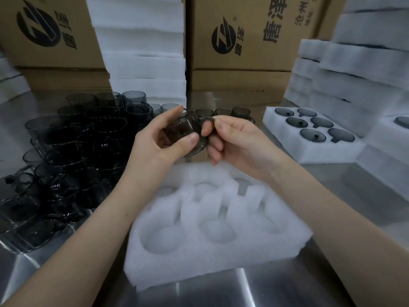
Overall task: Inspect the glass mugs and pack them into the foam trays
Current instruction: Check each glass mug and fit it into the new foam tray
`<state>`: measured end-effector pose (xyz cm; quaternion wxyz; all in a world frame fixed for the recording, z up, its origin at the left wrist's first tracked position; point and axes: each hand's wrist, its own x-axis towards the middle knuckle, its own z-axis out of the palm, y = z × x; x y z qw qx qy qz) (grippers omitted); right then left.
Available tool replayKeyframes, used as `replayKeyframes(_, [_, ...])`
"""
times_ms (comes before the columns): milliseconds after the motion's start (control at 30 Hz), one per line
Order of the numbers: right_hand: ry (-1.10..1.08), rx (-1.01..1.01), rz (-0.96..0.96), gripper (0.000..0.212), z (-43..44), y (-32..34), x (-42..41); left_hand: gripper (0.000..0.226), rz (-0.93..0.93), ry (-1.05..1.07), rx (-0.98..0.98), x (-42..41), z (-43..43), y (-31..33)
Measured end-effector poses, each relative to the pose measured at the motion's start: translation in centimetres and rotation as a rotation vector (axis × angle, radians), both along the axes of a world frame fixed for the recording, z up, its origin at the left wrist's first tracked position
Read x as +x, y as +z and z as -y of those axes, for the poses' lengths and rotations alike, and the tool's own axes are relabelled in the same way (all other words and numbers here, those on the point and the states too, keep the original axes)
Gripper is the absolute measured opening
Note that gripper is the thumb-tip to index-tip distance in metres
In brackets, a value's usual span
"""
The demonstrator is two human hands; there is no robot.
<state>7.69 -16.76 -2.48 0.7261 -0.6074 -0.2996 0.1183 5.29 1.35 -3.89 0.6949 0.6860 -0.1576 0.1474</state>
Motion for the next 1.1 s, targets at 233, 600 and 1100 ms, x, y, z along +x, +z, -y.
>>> replayKeyframes(233, [0.009,-0.006,0.068,0.028,-0.15,-0.30,0.12,0.053,-0.096,-0.074,-0.126,-0.13,-0.14,0.29])
replayKeyframes(600, [-0.297,-0.155,0.047,0.050,-0.65,0.29,-0.24,0.074,-0.001,0.003,0.119,0.01,0.52,-0.17])
replayKeyframes(1100, [-0.410,-0.415,0.403,0.051,-0.42,0.03,-0.50,0.057,0.139,0.083,0.273,-0.14,0.38,0.00])
